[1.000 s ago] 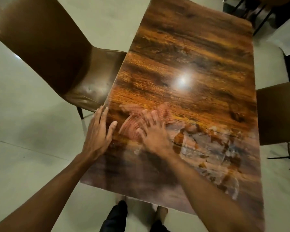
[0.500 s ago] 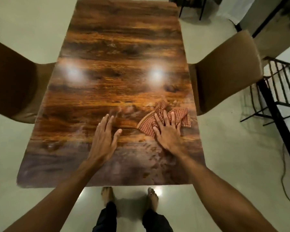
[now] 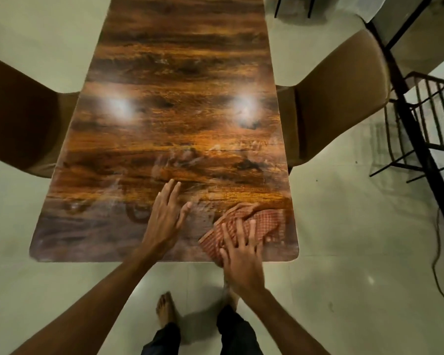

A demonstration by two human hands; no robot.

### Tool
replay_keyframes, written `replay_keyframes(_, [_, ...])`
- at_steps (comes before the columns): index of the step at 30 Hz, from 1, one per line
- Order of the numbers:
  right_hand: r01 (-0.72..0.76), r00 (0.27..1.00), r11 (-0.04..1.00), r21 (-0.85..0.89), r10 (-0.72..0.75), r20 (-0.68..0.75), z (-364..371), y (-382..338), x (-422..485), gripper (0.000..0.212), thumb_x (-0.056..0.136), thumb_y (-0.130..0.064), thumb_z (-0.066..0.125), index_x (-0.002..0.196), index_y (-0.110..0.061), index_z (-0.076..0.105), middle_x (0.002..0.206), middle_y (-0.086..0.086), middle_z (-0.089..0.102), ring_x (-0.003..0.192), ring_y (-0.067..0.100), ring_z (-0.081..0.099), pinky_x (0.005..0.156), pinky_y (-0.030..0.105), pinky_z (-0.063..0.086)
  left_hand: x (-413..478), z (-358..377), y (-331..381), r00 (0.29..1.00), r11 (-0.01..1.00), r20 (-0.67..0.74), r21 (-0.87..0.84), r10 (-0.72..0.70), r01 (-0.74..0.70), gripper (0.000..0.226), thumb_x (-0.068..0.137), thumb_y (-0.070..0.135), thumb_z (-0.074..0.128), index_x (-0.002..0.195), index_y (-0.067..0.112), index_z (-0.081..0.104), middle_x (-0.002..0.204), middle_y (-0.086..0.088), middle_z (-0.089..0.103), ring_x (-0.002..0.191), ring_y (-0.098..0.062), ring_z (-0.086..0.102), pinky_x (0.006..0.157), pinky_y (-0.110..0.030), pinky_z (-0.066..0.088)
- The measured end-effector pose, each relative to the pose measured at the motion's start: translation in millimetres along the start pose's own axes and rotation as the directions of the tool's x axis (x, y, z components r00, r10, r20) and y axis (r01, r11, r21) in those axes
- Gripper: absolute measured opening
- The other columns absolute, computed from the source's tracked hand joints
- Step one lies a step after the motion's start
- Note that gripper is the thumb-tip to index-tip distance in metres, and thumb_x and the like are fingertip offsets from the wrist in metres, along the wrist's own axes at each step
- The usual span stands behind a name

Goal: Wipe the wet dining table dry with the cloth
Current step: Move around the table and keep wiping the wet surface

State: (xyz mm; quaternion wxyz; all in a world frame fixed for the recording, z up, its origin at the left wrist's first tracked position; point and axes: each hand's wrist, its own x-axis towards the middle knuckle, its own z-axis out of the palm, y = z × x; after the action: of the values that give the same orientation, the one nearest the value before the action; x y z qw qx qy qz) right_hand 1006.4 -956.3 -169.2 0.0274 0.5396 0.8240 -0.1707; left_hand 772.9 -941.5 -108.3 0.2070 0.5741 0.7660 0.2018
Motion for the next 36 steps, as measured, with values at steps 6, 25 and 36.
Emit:
replay_keyframes(6, [0.254, 0.967, 0.966, -0.047, -0.253, 0.025, 19.3, -35.5, 27.6, 0.063, 0.106, -0.063, 0.024, 0.165, -0.043, 0.013, 0.175, -0.005, -0.015, 0.16, 0.033, -0.013, 0.123, 0.066, 0.001, -19.9, -11.8, -48.9, 0.997, 0.997, -0.004, 0.008, -0.076, 0.076, 0.071, 0.099, 0.056, 0.03, 0.157, 0.015, 0.022, 0.166, -0.008, 0.015, 0.152, -0.023, 0.015, 0.124, -0.043, 0.012])
replay_keyframes(25, [0.065, 0.997, 0.993, -0.102, -0.06, 0.051, 49.9, -343.2, 152.4, 0.062, 0.109, -0.05, 0.029, 0.167, -0.036, 0.01, 0.176, 0.004, -0.006, 0.159, 0.043, -0.009, 0.122, 0.072, 0.006, -96.1, -176.0, -311.7, 0.942, 0.953, -0.164, -0.133, -0.292, 0.272, 0.065, 0.102, 0.053, 0.031, 0.158, 0.021, 0.018, 0.166, -0.002, 0.014, 0.153, -0.018, 0.012, 0.122, -0.039, 0.014])
replay_keyframes(36, [0.36, 0.932, 0.927, -0.109, -0.351, 0.093, 73.6, -430.5, 141.7, 0.058, 0.111, -0.045, 0.025, 0.166, -0.035, 0.014, 0.176, 0.0, -0.005, 0.161, 0.035, -0.007, 0.125, 0.065, 0.01, -126.1, -202.2, -348.4, 0.92, 0.938, -0.19, -0.13, -0.343, 0.322, 0.068, 0.102, 0.055, 0.03, 0.158, 0.019, 0.018, 0.167, -0.002, 0.012, 0.153, -0.019, 0.011, 0.121, -0.041, 0.014])
